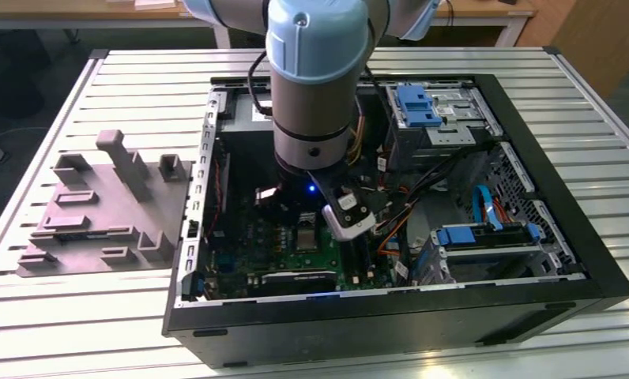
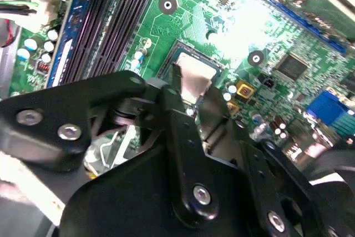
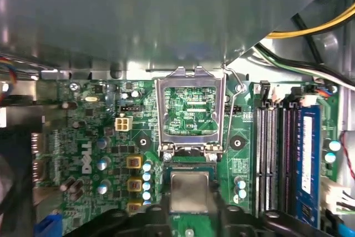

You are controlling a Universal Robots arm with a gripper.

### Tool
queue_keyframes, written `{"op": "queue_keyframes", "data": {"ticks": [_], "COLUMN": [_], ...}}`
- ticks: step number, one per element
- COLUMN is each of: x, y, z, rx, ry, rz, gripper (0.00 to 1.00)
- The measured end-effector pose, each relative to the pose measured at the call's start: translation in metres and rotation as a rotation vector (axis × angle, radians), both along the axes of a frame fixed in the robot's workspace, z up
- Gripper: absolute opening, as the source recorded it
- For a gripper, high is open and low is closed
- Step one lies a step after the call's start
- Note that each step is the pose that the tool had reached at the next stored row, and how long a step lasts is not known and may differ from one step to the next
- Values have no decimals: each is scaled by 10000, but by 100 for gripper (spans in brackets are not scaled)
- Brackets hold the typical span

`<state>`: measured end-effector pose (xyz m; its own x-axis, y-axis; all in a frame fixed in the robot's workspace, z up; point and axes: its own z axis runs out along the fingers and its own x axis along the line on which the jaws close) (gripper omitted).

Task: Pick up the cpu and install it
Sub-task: 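Place the cpu into insertion slot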

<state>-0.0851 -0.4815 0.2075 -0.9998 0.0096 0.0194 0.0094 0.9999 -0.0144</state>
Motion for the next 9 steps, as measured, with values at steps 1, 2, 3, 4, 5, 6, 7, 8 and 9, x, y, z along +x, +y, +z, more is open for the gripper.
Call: {"op": "queue_keyframes", "data": {"ticks": [1, 2, 3, 4, 5, 6, 7, 8, 9], "x": [0, 1, 1, 2, 3, 2, 2, 2, 2], "y": [0, 0, 0, 0, 1, 1, 0, 0, 0], "z": [24, 45, 56, 57, 57, 57, 57, 57, 58], "rx": [3, 8, 15, 28, 37, 37, 37, 36, 36], "ry": [9, 16, 21, 23, 23, 24, 24, 24, 25], "rz": [0, -1, -1, 0, 0, 0, 0, -1, -1], "gripper": [40, 29, 29, 23, 17, 17, 11, 11, 11]}}
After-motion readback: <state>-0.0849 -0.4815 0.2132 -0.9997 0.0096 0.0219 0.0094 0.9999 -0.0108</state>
